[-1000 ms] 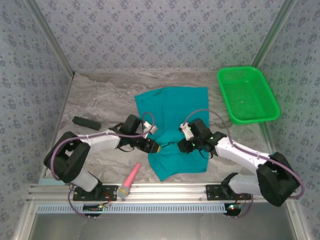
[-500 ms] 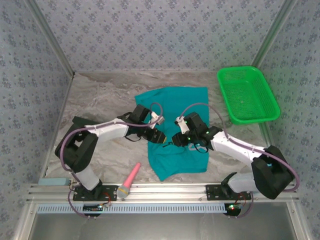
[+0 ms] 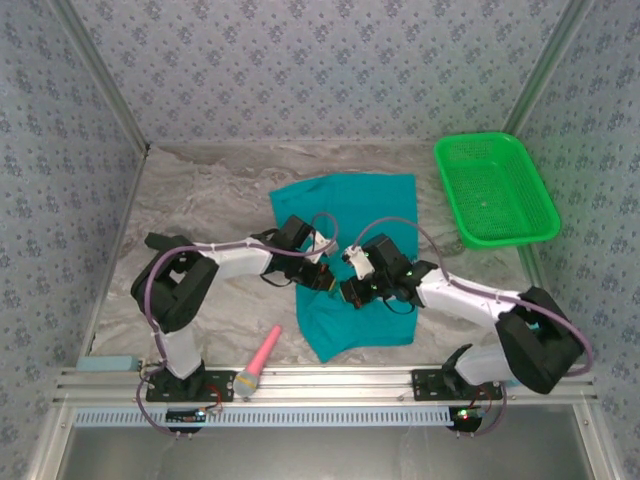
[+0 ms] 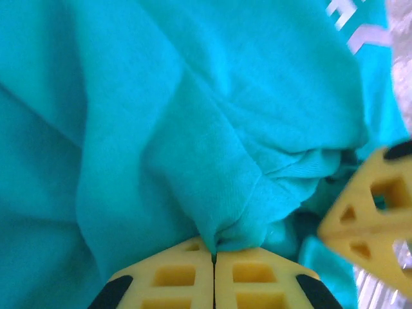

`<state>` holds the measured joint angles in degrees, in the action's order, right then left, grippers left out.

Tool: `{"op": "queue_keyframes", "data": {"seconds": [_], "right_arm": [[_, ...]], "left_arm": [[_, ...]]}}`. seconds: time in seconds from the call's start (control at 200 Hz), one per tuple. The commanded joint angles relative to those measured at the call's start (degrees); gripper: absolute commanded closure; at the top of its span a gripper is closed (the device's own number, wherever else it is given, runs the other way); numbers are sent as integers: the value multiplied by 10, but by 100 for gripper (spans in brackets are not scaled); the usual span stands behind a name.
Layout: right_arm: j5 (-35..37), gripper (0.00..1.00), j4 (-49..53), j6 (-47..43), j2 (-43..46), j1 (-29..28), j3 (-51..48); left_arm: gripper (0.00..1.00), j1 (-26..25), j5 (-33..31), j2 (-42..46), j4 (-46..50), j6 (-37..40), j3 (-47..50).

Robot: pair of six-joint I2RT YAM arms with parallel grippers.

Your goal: Fold the inside-out t-shirt

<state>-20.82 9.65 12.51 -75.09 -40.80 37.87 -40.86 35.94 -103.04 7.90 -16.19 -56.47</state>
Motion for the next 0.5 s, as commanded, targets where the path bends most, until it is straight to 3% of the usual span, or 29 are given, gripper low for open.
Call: {"op": "queue_keyframes", "data": {"seconds": [0.0, 0.11, 0.28, 0.46, 0.495], "right_arm": [[-22, 100, 37, -58, 54, -32, 14], [26, 100, 44, -52, 65, -87, -11], [10, 100, -52, 33, 65, -102, -99], [59, 100, 29, 39, 91, -94, -103], [77, 93, 61, 43, 102, -87, -93]], "left_arm": [[90, 8, 52, 31, -68, -53, 3], [86, 14, 61, 36, -143, -118, 39], [84, 36, 93, 8, -268, -218, 91], [72, 36, 79, 4, -203, -168, 94], [70, 37, 71, 14, -181, -152, 95]]}}
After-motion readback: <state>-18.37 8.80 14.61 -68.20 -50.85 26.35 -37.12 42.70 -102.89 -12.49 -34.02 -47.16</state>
